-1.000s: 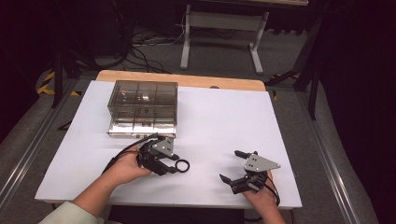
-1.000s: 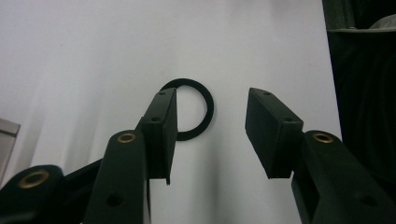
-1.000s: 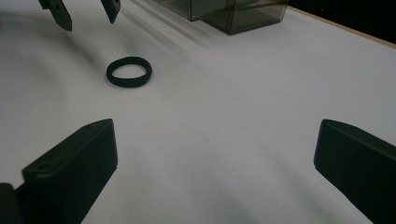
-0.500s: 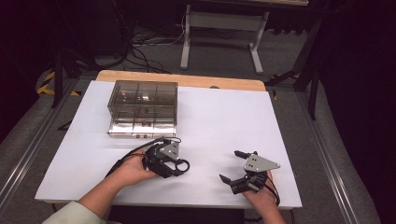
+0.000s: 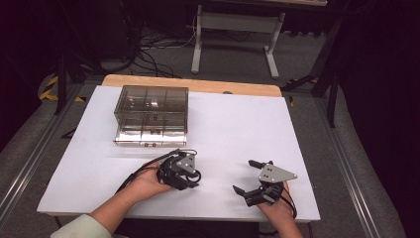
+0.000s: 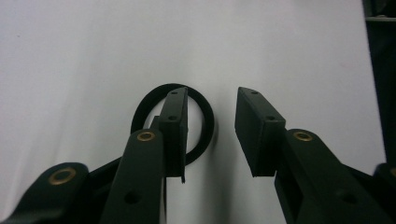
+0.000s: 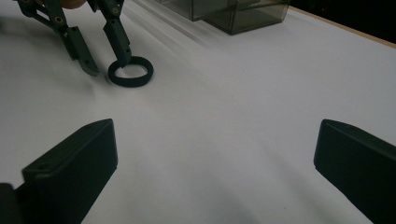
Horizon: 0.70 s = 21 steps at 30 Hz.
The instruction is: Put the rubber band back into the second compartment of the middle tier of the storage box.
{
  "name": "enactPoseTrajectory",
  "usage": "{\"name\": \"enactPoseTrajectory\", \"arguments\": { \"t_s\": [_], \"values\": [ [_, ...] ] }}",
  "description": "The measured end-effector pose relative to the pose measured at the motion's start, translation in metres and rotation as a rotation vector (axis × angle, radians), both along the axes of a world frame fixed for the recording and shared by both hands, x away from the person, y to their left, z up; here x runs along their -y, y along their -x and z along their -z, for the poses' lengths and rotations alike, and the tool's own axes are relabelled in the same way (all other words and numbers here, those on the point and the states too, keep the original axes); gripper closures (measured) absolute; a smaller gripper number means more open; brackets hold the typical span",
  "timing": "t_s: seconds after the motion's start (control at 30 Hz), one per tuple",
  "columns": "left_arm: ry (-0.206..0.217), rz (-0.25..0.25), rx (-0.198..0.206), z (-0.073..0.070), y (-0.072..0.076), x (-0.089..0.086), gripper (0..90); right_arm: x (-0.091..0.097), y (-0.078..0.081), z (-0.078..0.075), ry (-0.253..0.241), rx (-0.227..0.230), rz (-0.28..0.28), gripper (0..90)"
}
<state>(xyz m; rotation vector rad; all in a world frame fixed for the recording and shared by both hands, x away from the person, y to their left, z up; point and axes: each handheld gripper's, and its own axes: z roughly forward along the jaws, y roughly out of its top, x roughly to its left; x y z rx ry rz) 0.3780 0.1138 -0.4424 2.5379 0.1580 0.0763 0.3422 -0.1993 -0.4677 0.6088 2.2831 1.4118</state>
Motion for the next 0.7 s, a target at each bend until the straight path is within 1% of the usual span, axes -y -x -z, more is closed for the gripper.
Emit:
{"name": "enactPoseTrajectory", "arguments": {
  "t_s": [0.07, 0.1, 0.17, 0.2, 0.23, 0.3, 0.33, 0.47, 0.63, 0.7],
  "values": [
    [-0.002, -0.006, -0.003, 0.001, 0.0, 0.001, 68.5, 0.0, 0.0, 0.0, 0.001, 0.0, 0.0, 0.3],
    [-0.014, -0.006, 0.001, 0.002, 0.001, 0.002, 70.9, 0.0, 0.0, 0.0, 0.0, 0.0, -0.002, 0.3],
    [-0.019, -0.007, -0.001, 0.003, 0.001, 0.003, 75.1, 0.0, 0.0, 0.0, -0.001, -0.001, -0.001, 0.3],
    [-0.025, -0.009, 0.003, 0.003, 0.001, 0.004, 75.1, 0.0, 0.0, 0.0, -0.001, -0.001, -0.001, 0.3],
    [-0.034, -0.021, 0.009, 0.004, 0.001, 0.005, 76.4, 0.0, 0.0, 0.0, 0.0, 0.0, -0.002, 0.3],
    [-0.042, -0.034, 0.005, 0.005, 0.002, 0.005, 84.0, 0.0, 0.0, 0.0, 0.002, 0.001, -0.002, 0.3],
    [-0.037, -0.033, -0.003, 0.005, 0.001, 0.005, 85.5, 0.0, 0.0, 0.0, 0.002, 0.001, -0.003, 0.3],
    [-0.036, -0.026, -0.003, 0.003, 0.001, 0.005, 86.4, 0.0, 0.0, 0.0, 0.0, 0.001, -0.003, 0.3],
    [-0.003, -0.033, 0.009, -0.004, 0.004, 0.003, 86.6, 0.0, 0.0, 0.0, -0.001, 0.002, -0.003, 0.3],
    [0.007, -0.025, 0.007, -0.007, 0.003, 0.001, 86.6, 0.0, 0.0, 0.0, 0.0, 0.002, -0.003, 0.2]
  ]
}}
